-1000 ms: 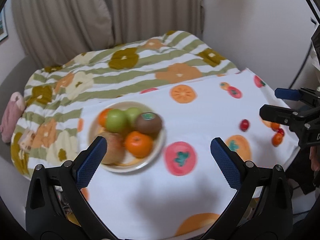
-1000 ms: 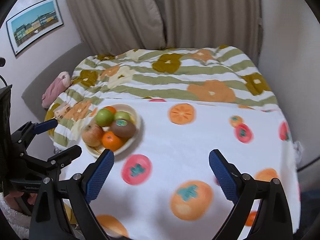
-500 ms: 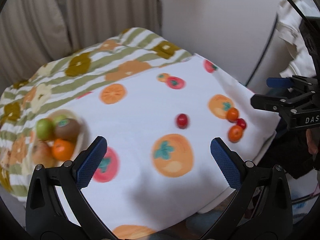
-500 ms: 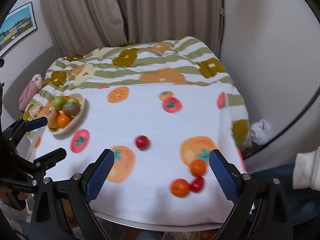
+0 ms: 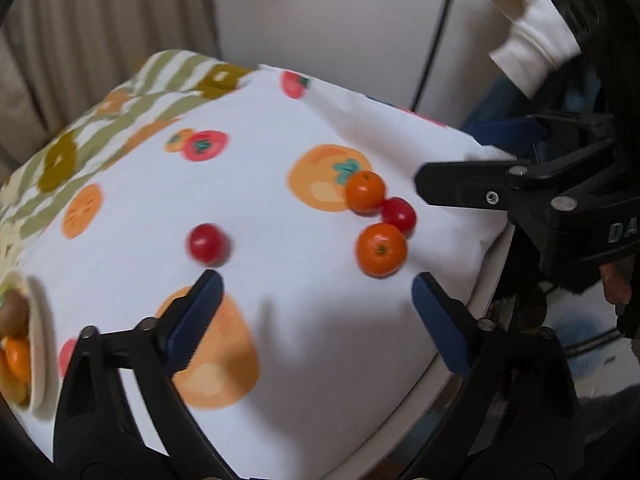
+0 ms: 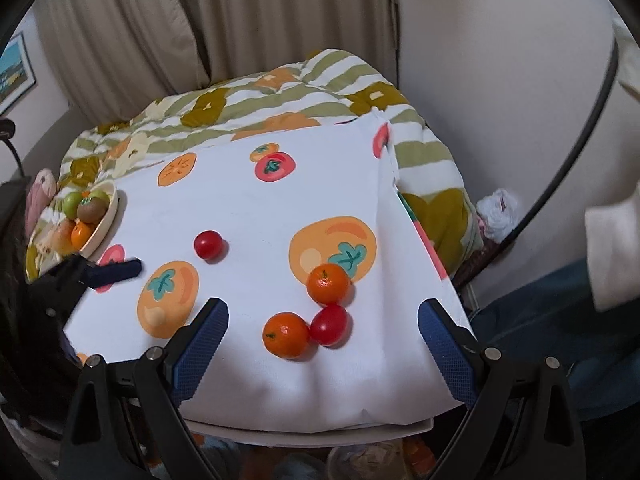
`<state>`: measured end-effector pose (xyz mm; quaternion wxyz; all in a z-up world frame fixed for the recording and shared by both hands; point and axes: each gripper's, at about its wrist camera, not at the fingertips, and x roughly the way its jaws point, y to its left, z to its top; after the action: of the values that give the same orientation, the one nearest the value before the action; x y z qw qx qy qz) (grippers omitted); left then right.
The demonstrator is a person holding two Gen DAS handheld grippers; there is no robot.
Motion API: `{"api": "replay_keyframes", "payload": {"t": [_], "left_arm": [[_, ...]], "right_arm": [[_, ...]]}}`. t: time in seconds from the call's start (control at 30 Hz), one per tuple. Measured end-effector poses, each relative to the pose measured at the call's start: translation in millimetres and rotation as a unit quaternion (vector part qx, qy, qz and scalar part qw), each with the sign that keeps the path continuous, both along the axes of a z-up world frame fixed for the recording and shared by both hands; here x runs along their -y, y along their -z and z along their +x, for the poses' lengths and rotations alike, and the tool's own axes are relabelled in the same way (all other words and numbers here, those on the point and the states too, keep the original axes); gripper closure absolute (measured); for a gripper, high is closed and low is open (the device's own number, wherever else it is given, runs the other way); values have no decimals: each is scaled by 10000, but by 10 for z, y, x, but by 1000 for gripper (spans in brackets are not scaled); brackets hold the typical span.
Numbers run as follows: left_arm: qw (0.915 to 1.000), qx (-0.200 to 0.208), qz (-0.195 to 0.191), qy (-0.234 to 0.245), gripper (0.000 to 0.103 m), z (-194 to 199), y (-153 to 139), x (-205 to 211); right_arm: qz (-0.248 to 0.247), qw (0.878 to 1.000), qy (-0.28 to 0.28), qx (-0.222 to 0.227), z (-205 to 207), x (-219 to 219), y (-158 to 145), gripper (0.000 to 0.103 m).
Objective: Organize fruits
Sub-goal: 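Move both tools to the mandarins and cherry tomatoes on the sheet, then grasp a mandarin with the left tool while the right tool grasps a cherry tomato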
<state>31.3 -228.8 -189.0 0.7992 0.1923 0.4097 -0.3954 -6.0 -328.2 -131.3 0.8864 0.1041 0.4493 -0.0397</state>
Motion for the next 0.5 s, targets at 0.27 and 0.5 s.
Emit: {"api": "replay_keyframes", "payload": {"t": [0.27,0.5], "left_arm": [[9980,-7,106,619,23,36,173,371],[9955,-124,174,925,40,46,275,539]], "right_arm": [[277,9984,480,78,-51,122,120,8],[447,9974,573,-32,-66,152,260,11]]}}
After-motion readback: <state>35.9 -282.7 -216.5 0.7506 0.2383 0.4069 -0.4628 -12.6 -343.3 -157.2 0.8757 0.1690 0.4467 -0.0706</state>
